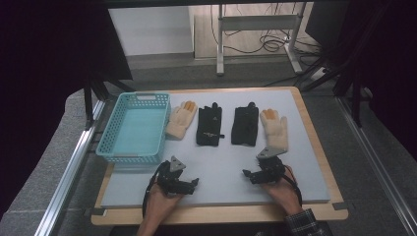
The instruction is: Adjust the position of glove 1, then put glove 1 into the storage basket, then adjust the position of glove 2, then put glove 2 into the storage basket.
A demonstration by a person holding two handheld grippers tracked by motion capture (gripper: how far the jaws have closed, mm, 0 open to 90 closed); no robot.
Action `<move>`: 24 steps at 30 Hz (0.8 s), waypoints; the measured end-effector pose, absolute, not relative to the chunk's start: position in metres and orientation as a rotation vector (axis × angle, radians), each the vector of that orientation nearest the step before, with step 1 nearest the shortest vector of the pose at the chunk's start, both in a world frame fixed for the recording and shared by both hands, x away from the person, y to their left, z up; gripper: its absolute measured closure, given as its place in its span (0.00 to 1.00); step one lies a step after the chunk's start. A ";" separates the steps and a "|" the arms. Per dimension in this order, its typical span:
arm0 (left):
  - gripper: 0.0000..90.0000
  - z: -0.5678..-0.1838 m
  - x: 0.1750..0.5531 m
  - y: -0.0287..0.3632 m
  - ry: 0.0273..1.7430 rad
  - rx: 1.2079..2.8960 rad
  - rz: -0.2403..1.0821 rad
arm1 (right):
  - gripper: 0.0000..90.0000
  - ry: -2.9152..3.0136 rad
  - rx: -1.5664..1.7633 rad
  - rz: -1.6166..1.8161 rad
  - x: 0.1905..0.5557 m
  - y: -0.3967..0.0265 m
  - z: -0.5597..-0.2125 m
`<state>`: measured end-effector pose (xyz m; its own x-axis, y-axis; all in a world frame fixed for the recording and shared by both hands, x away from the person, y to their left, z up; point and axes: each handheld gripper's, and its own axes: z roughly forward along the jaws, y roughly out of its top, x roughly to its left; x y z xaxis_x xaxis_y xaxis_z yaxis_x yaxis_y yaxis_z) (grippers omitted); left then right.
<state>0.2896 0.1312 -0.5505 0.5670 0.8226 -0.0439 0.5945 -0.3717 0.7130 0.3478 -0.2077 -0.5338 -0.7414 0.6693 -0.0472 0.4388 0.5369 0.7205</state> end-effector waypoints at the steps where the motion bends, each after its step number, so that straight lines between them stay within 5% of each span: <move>1: 0.07 -0.550 0.289 0.131 1.129 2.101 0.421 | 0.20 2.460 0.918 1.022 0.348 -0.208 -0.534; 24: 0.07 -0.551 0.288 0.131 1.131 2.090 0.429 | 0.15 2.458 0.936 1.012 0.349 -0.208 -0.534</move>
